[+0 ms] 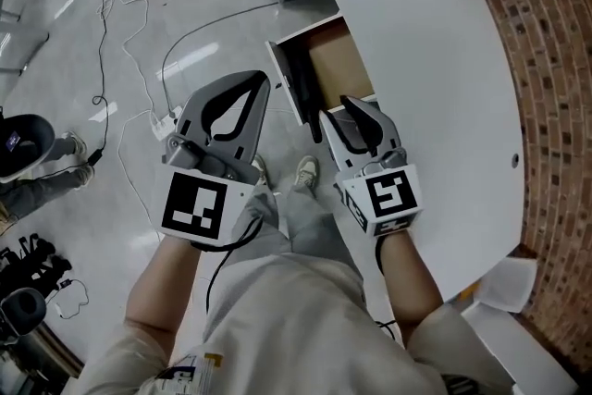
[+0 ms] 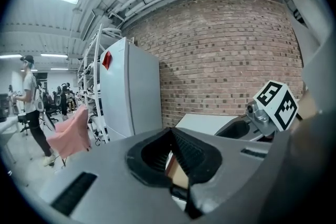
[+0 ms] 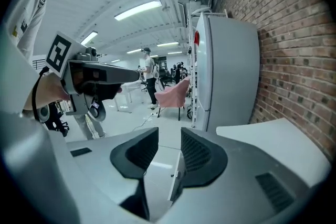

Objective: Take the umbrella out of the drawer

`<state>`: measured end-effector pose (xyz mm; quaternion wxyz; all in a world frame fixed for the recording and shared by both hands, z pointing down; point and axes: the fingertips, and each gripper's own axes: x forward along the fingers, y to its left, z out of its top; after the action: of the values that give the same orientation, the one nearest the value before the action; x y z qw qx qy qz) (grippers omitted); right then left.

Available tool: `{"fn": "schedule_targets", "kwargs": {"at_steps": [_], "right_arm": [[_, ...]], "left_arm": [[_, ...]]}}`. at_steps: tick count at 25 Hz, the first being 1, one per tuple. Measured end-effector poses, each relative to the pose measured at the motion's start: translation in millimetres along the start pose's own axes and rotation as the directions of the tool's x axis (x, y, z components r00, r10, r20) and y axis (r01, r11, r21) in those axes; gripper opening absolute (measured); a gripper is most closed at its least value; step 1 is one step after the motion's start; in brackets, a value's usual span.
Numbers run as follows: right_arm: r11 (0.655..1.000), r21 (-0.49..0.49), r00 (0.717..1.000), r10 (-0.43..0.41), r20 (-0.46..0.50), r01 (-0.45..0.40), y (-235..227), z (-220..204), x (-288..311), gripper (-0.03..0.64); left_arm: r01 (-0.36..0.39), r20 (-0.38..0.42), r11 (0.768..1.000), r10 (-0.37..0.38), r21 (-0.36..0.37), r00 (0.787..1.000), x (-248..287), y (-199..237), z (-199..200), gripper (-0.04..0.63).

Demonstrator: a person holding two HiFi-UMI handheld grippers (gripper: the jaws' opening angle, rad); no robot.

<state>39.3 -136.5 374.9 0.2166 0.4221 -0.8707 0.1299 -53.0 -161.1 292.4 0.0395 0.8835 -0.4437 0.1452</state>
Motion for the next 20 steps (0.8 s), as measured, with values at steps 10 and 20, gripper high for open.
{"fn": "schedule_targets", "kwargs": {"at_steps": [10, 20], "right_arm": [[1.0, 0.02, 0.989, 0.015, -0.149, -0.012, 1.6, -100.5, 59.5, 0.129], [1.0, -0.001, 0.963, -0.007, -0.268, 0.006, -1.2, -199.9, 103.9, 0.133]], "left_arm": [[0.058, -0.098, 0.998, -0.058, -0.01, 0.993, 40.9, -6.9, -89.8, 0.008], [0.058, -0.179, 0.995, -0.071, -0.076, 0.981, 69.9, -16.9, -196.0, 0.008]]}}
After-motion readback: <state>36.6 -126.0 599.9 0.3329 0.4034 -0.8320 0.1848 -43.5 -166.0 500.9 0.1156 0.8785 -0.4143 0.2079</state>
